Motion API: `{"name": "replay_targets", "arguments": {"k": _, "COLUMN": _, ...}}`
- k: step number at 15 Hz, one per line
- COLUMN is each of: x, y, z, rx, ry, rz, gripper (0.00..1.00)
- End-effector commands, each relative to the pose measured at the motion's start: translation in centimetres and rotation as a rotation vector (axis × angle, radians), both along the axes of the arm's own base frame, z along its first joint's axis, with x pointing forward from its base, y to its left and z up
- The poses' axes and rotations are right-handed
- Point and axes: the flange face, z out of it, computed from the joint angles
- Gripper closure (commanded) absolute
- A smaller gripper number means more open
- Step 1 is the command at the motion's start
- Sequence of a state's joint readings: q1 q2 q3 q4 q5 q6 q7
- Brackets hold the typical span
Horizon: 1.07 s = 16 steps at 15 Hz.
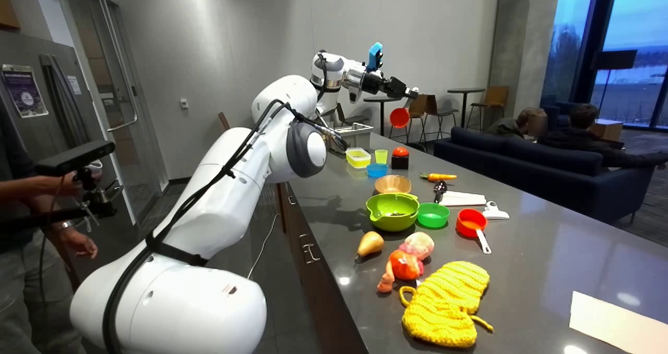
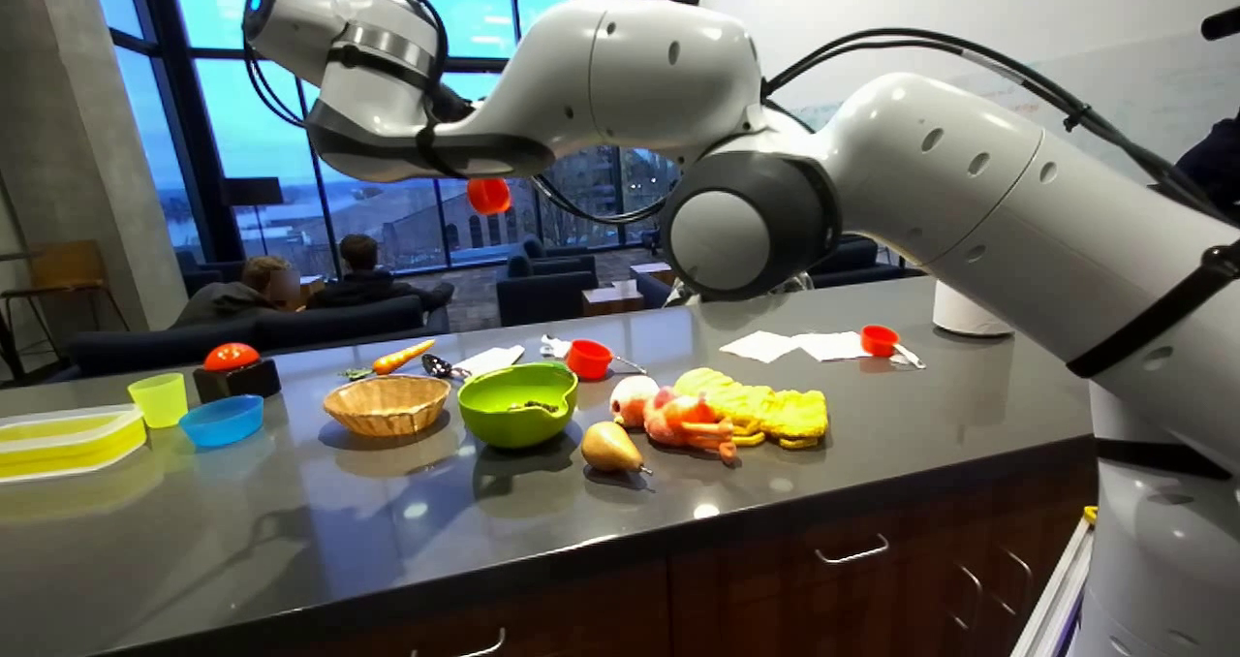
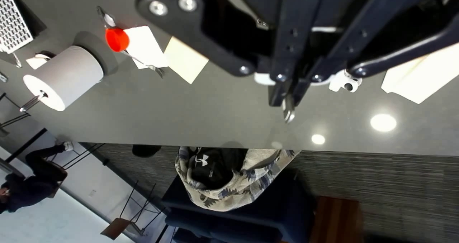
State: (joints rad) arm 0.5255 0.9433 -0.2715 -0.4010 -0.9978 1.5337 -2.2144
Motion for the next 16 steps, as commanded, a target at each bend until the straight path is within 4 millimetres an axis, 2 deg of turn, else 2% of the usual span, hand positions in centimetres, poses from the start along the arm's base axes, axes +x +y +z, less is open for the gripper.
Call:
{"name": "replay_targets", "arguments": {"k": 1, "x": -0.4, "y": 0.4, "z": 0.2, "rx": -0.009, "ry": 0.075, "rz": 0.031, "gripper": 0.99}}
{"name": "replay_targets", "arguments": {"k": 5, "x": -2.6, "y": 0.3, "z": 3.7, "rx": -0.134, "ry": 0.259, "rz": 0.058, "gripper": 0.99}}
{"name": "replay_targets", "arguments": {"k": 9, "x": -6.3, "y": 0.0, "z": 10.9, "rx": -0.202, "ry": 0.268, "rz": 0.077, "gripper": 0.99}}
{"name": "replay_targets", "arguments": {"k": 10, "x": -7.0, "y": 1.0, "z": 11.1, "rx": -0.204, "ry": 0.266, "rz": 0.095, "gripper": 0.99}}
{"name": "replay_targets", "arguments": {"k": 12, "x": -9.1, "y": 1.4, "z": 13.3, "rx": -0.192, "ry": 0.265, "rz": 0.109, "gripper": 0.99}}
{"name": "replay_targets", "arguments": {"k": 14, "x": -11.1, "y": 2.1, "z": 14.3, "rx": -0.199, "ry": 0.292, "rz": 0.105, "gripper": 0.99}}
{"name": "replay_targets", "arguments": {"k": 16, "x": -12.7, "y": 3.5, "z": 12.9, "rx": -0.220, "ry": 0.362, "rz": 0.077, "gripper": 0.99}}
